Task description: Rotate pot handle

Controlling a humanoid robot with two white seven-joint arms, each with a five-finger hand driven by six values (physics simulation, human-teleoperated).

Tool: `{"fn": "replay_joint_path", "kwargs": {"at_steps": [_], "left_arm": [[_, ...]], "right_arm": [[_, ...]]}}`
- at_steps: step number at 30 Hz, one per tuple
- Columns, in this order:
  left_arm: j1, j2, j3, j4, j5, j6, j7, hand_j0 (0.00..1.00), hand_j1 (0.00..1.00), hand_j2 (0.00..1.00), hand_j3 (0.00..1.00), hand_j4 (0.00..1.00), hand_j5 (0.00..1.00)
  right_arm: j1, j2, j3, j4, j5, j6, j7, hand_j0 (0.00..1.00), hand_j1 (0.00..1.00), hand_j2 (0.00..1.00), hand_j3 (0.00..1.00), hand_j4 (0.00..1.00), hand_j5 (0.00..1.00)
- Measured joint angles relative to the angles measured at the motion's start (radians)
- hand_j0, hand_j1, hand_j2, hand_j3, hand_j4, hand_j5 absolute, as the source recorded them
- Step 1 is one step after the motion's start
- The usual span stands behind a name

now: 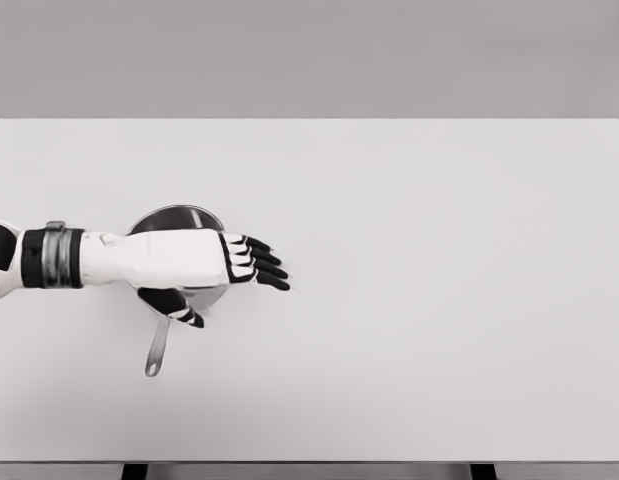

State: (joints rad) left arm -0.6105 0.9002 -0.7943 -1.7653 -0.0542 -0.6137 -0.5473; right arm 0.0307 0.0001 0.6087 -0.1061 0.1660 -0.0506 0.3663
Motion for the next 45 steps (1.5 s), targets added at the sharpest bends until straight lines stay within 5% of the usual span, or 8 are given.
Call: {"fn": "replay_joint_path", "kwargs": {"at_steps": [45], "left_arm": [[0.031,0.165,0.000,0.027,-0.138,0.001,-0.028,1.00,1.00,1.00,1.00,1.00,1.00]], "right_arm": [[0.000,0.000,0.000,0.000,0.000,0.000,0.000,1.00,1.00,1.00,1.00,1.00,1.00]]}}
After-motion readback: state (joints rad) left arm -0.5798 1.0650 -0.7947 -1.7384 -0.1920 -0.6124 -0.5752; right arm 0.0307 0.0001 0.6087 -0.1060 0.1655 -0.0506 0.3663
